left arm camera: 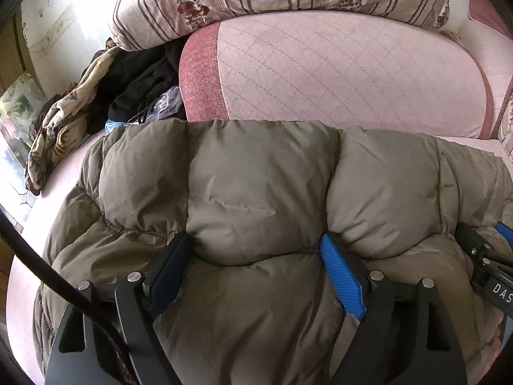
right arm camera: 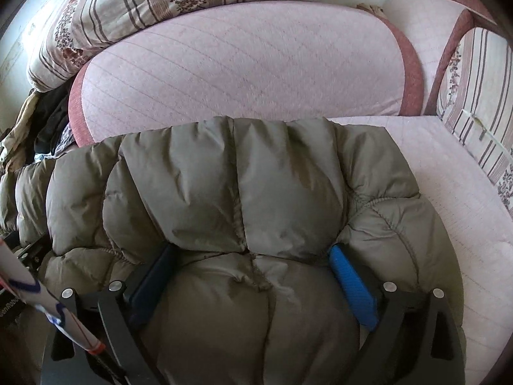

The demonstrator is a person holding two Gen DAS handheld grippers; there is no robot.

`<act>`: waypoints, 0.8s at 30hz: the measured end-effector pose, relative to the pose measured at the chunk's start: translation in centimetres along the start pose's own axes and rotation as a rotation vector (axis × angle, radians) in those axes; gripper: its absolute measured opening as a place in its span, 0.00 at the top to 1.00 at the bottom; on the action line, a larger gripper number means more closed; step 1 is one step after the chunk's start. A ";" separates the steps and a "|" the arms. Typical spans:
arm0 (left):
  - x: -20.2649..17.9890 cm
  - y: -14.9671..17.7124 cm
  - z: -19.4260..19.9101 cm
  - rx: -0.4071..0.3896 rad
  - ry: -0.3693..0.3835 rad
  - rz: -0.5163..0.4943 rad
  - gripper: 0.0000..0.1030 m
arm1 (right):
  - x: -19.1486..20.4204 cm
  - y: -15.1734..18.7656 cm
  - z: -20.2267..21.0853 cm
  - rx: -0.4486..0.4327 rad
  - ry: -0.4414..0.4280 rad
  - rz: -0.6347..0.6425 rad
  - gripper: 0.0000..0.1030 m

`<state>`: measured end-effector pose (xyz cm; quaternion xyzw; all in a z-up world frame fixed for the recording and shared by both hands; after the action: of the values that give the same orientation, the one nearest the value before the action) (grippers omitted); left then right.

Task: Fold large clothes

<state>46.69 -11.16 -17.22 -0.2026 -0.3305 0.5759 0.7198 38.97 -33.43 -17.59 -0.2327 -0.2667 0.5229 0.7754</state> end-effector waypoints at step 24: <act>5.4 -1.1 3.8 0.083 0.009 0.063 0.21 | 0.2 -0.5 0.5 0.041 0.079 0.012 0.03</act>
<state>45.40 -6.58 -12.56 -0.1854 -0.2965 0.6106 0.7105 39.03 -33.33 -16.82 -0.2386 -0.2237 0.5235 0.7868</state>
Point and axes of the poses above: each gripper's, at about its wrist camera, not at the fingertips, and z roughly against the way its jaws point, x to its left, y to its underside, the point moved 10 cm from there along -z, roughly the way its jaws point, and after that the axes turned 5 degrees about -y, right-handed, at the moved point
